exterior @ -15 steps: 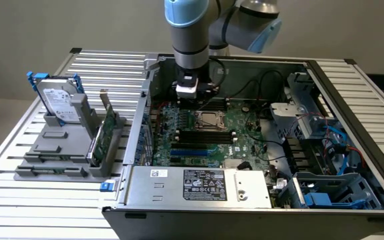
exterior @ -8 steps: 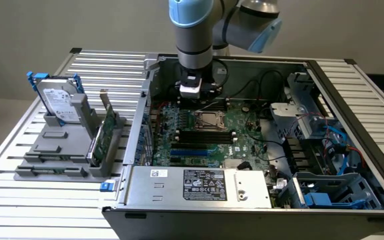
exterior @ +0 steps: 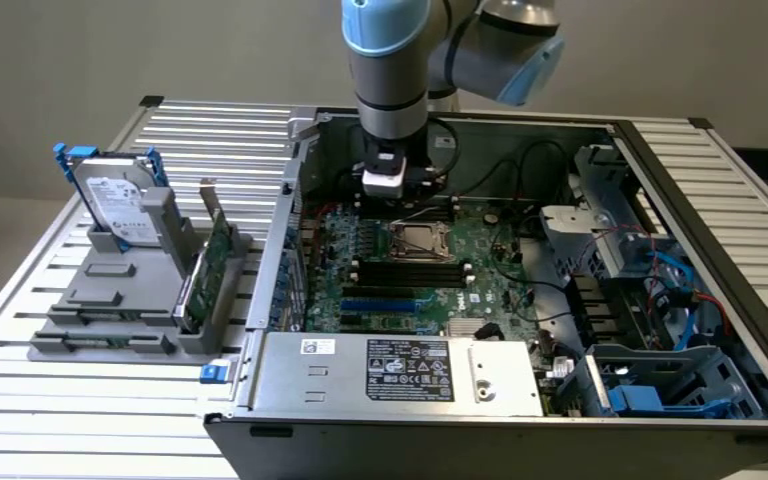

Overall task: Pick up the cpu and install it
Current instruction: 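Install the first cpu locking lever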

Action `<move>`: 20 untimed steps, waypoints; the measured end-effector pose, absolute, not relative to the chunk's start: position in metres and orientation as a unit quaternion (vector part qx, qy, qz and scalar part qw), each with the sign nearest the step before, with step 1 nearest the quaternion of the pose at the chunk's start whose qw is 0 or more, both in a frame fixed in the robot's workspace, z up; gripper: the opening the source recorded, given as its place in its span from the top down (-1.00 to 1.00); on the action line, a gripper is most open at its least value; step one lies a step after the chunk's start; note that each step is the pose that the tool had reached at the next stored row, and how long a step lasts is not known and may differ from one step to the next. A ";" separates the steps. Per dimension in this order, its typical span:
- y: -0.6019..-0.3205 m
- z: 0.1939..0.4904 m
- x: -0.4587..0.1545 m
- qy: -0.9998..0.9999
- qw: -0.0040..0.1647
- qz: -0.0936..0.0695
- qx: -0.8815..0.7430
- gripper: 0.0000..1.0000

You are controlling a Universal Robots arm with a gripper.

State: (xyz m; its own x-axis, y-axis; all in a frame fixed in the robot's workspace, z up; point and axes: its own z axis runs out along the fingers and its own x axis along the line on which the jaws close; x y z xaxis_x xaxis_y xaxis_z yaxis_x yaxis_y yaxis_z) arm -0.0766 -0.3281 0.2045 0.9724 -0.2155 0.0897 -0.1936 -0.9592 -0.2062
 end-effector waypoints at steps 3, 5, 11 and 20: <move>-0.328 0.203 -0.076 0.103 0.098 -0.056 -0.988 0.79; -0.328 0.202 -0.076 0.103 0.098 -0.056 -0.988 0.79; -0.328 0.199 -0.072 0.103 0.098 -0.056 -0.988 0.79; -0.328 0.198 -0.066 0.103 0.098 -0.056 -0.988 0.79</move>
